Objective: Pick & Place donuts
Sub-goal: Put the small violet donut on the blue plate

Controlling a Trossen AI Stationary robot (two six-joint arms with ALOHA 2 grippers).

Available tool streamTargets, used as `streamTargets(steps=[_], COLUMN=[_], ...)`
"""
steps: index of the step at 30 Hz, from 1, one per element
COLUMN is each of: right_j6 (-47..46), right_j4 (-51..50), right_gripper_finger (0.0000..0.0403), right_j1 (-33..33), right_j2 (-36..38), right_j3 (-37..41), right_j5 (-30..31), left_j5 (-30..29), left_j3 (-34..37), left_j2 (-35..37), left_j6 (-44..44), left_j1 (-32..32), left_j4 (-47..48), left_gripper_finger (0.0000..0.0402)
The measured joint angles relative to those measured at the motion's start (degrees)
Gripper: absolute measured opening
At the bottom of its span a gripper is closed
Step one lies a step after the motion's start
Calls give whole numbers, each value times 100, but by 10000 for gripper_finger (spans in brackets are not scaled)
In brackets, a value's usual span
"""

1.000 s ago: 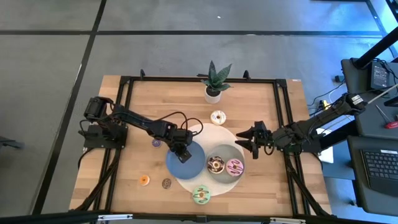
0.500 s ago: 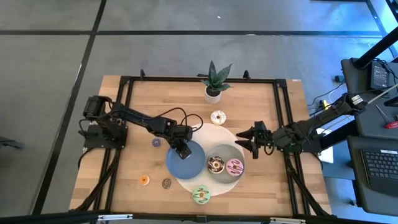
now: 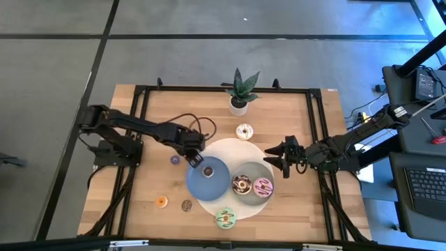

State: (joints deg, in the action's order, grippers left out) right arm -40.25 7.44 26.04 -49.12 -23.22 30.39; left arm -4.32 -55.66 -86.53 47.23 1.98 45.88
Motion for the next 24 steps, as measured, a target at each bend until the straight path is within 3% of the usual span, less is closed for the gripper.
streamTargets(steps=[6,12,18,24], right_j6=[4,4,11,38], right_j4=[0,-3,-7,-7], right_gripper_finger=[211,211,211,211], right_j1=[0,0,2,1], right_j2=[0,2,2,2], right_j3=[0,2,2,2], right_j5=[-4,-7,-185,-197], left_j5=[-385,-883,-950,-845], left_j3=[0,66,1032,2053], left_j2=[753,1405,2304,3039], left_j6=[169,327,1338,2419], left_j1=[4,7,10,91], left_j4=[671,1078,881,95], left_gripper_finger=[128,172,214,223])
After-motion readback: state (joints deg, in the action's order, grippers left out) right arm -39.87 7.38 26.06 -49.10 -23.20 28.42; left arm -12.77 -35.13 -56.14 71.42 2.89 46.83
